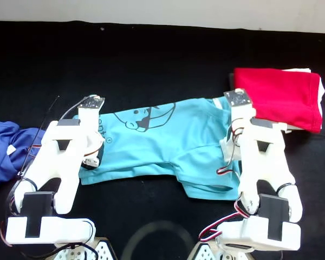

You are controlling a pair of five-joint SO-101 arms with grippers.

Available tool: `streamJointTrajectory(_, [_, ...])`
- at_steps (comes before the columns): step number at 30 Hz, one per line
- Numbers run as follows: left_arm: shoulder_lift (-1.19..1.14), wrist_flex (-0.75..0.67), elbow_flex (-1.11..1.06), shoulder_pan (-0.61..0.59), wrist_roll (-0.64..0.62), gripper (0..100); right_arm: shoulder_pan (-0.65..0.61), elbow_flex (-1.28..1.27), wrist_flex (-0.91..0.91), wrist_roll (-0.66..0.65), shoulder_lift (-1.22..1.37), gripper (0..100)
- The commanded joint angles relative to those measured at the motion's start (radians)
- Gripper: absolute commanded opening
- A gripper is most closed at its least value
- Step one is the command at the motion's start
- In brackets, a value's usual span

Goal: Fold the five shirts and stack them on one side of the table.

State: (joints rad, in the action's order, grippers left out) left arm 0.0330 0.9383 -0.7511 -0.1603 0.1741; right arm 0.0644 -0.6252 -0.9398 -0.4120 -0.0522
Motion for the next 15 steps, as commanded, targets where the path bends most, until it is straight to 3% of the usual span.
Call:
streamJointTrajectory(1, [-0.013, 0.002, 0.015, -0.005, 0.005, 1, 0.018, 0.039, 0.01, -0.043, -0.048, 0.6])
streamJointTrajectory(7, [-0.002, 0.032, 0.022, 0.01, 0.005, 1, 0.085, 0.062, 0.008, -0.117, -0.048, 0.6])
streamJointTrajectory(15, [-0.002, 0.327, 0.246, 0.039, 0.003, 1, 0.133, 0.09, -0.019, -0.138, -0.05, 0.6])
